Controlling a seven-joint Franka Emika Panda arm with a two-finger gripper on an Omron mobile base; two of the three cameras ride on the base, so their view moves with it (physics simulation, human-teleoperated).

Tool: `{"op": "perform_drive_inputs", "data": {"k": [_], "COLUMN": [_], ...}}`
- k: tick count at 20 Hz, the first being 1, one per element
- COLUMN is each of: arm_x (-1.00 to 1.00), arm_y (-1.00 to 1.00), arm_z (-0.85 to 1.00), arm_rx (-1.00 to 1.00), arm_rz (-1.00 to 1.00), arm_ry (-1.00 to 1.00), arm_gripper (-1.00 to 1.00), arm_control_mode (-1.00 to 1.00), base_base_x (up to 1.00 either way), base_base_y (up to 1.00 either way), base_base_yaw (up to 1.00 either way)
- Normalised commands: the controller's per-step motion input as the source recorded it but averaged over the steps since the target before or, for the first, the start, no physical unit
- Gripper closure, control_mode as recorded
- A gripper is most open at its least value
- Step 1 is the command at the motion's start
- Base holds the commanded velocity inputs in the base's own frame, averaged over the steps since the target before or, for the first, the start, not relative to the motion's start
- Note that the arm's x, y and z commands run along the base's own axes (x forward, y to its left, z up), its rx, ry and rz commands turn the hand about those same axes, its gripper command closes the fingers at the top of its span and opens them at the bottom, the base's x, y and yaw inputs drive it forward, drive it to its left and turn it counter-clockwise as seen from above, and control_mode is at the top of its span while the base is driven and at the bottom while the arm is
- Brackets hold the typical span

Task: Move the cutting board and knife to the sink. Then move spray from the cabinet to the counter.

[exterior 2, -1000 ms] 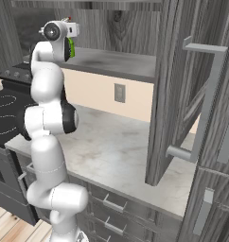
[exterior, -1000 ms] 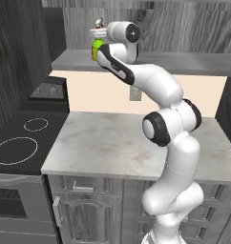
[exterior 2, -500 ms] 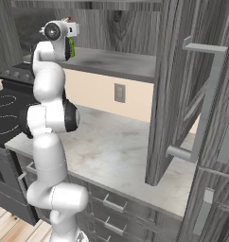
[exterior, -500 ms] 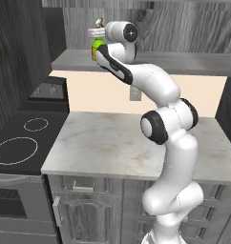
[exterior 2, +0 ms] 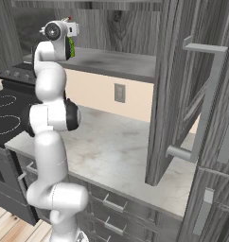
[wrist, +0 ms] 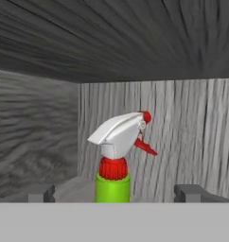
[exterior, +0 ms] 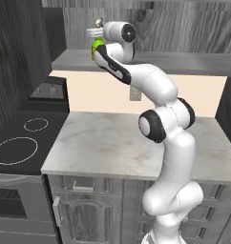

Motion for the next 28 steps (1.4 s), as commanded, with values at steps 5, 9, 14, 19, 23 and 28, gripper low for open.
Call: {"op": "perform_drive_inputs", "data": {"k": [5, 9, 14, 19, 23, 28], "arm_x": [0.11, 0.08, 0.17, 0.18, 0.1, 0.07], "arm_y": [0.06, 0.01, 0.01, 0.01, 0.02, 0.02], "arm_z": [0.0, 0.0, -0.03, -0.03, 0.0, 0.0], "arm_rx": [0.0, 0.0, 0.0, 0.0, 0.0, 0.0], "arm_rz": [0.0, 0.0, 0.0, 0.0, 0.0, 0.0], "arm_ry": [0.0, 0.0, 0.0, 0.0, 0.0, 0.0], "arm_gripper": [-1.0, -1.0, -1.0, -1.0, -1.0, -1.0], "arm_control_mode": [-1.0, -1.0, -1.0, -1.0, -1.0, -1.0], "base_base_x": [0.0, 0.0, 0.0, 0.0, 0.0, 0.0], "base_base_y": [0.0, 0.0, 0.0, 0.0, 0.0, 0.0], "base_base_yaw": [0.0, 0.0, 0.0, 0.0, 0.0, 0.0]}}
